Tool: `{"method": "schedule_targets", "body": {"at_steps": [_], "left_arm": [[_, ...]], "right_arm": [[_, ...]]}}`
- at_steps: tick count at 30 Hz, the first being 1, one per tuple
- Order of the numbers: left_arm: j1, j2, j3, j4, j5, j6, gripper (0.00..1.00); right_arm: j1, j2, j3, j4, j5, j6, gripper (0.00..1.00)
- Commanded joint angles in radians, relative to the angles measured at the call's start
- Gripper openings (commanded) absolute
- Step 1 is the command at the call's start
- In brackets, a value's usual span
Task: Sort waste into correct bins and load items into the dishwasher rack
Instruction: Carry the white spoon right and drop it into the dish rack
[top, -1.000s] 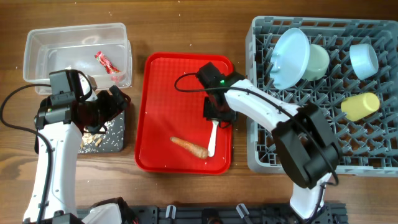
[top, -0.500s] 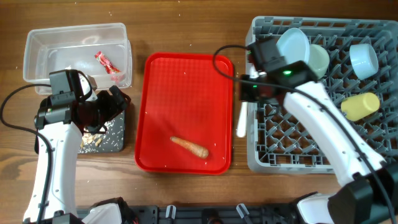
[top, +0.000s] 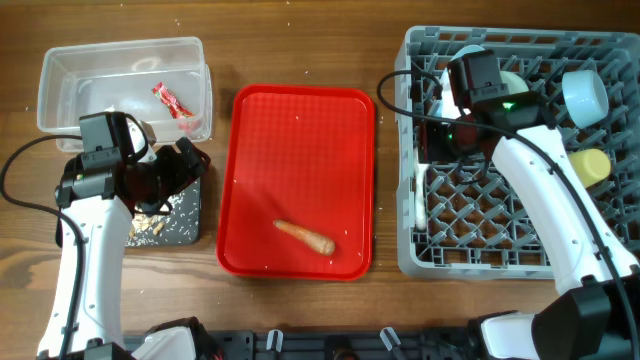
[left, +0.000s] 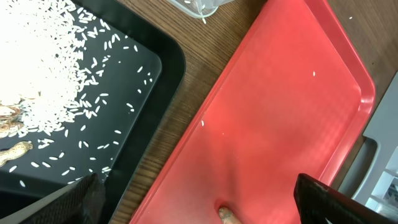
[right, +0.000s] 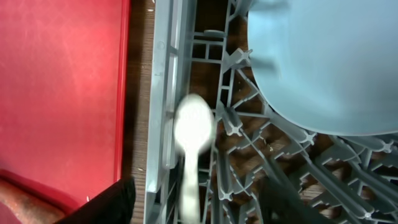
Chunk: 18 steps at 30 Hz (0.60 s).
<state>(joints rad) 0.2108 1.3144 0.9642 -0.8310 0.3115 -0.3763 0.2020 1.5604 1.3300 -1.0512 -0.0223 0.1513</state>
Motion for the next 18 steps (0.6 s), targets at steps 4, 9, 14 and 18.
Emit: {"method": "schedule_targets", "body": {"at_steps": [4, 9, 14, 18], "left_arm": [[-0.012, -0.005, 0.005, -0.021, 0.002, 0.005, 0.99], [-0.097, -0.005, 0.005, -0.042, 0.001, -0.003, 0.99], [-0.240, 0.003, 0.002, -0.065, 0.001, -0.133, 0.98], [-0.364, 0.034, 0.000, -0.090, 0.001, -0.250, 0.97]], "right_arm": [[-0.004, -0.029, -0.002, -0.001, 0.008, -0.013, 0.66], [-0.019, -0.083, -0.002, -0.009, 0.003, 0.008, 0.70], [-0.064, -0.087, -0.003, -0.115, 0.003, 0.004, 0.71], [-0.098, -0.087, -0.004, -0.177, 0.003, 0.004, 0.71]]}}
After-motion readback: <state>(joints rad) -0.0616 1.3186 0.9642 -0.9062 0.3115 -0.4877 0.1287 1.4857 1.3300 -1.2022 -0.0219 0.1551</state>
